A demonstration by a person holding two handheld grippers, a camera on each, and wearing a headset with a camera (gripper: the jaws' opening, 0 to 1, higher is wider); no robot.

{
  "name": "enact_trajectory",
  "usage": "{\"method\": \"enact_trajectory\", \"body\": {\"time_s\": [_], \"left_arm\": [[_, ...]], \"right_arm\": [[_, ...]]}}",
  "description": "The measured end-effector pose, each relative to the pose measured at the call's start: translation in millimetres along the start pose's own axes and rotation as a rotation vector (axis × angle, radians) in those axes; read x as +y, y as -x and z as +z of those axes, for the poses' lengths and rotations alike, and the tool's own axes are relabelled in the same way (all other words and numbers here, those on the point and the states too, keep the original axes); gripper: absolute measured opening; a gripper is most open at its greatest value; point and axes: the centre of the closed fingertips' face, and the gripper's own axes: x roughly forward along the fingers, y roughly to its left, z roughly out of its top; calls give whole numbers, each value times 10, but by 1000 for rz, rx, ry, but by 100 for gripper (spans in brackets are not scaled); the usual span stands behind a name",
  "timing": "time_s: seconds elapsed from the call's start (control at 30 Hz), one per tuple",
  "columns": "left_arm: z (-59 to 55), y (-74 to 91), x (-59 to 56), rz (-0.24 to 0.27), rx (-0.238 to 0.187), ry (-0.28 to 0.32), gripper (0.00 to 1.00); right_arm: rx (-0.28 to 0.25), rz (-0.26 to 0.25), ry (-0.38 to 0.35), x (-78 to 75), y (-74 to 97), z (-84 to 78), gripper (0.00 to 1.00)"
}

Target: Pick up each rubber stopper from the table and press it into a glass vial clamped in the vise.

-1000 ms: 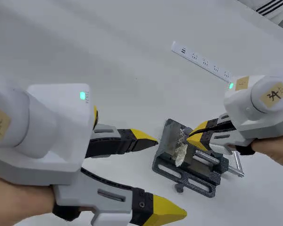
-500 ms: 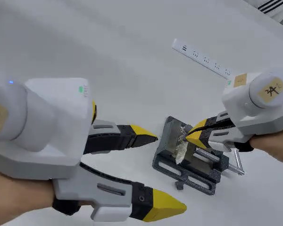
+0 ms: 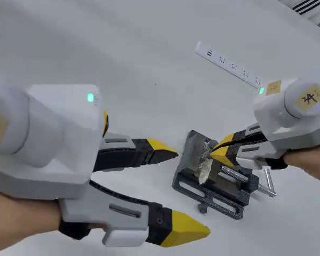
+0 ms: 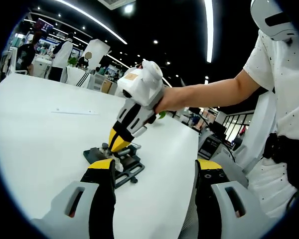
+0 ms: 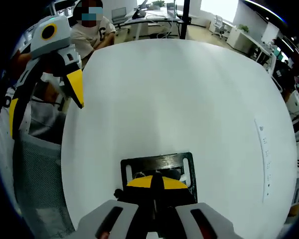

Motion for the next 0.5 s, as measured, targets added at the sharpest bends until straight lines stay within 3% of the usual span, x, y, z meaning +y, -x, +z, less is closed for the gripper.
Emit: {"method": "enact_trajectory", "body": {"time_s": [0.13, 0.5], "left_arm": [[-1, -13, -6, -3, -1, 1, 63], [27, -24, -10, -6, -8, -2, 62]], "right_arm": [[31, -14, 58, 11, -16, 13, 0], [49, -2, 59, -8, -18, 10, 0]]}}
